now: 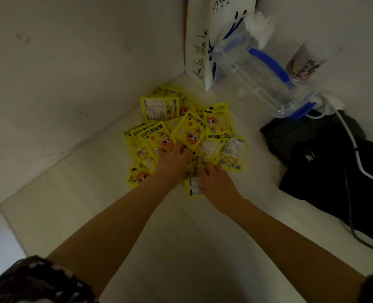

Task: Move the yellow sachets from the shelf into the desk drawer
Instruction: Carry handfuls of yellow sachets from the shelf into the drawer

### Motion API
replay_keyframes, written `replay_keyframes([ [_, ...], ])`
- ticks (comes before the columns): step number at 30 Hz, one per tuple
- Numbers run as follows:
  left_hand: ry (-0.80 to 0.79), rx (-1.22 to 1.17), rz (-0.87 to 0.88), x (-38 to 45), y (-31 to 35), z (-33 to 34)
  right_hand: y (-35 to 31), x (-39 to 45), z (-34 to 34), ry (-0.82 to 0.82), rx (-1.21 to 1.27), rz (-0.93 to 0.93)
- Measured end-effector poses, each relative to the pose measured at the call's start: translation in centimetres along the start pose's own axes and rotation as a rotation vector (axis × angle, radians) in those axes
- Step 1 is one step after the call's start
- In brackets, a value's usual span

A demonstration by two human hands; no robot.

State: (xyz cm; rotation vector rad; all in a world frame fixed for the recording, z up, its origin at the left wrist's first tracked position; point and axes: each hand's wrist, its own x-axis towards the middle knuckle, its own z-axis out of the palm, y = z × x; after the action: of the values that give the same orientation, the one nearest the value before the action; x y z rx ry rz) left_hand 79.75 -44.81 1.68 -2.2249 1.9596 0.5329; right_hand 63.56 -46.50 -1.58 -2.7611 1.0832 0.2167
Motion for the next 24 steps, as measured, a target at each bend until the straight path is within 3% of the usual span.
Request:
replay_keyframes([
  [5,-0.04,-0.11,-0.115,-1.3,-0.9,-0.2,-0.1,-1.3,-0.7,-0.041,0.112,-0.022],
  [9,-0.005,-0.334,-0.294,-2.9,-2.2,-0.3,0.6,-1.6,-2.0,-0.121,0.328,0.069],
  [18,0.245,-1.257,-0.79,-3.9,-5.7,-1.7,3.8,3.2,-6.7,0.077,0.903,0.463],
  [24,0.35,-1.376,-0.916,-2.3,-5.7,-1.7,6.7,8.4,-7.2,0.145,0.883,0.654],
])
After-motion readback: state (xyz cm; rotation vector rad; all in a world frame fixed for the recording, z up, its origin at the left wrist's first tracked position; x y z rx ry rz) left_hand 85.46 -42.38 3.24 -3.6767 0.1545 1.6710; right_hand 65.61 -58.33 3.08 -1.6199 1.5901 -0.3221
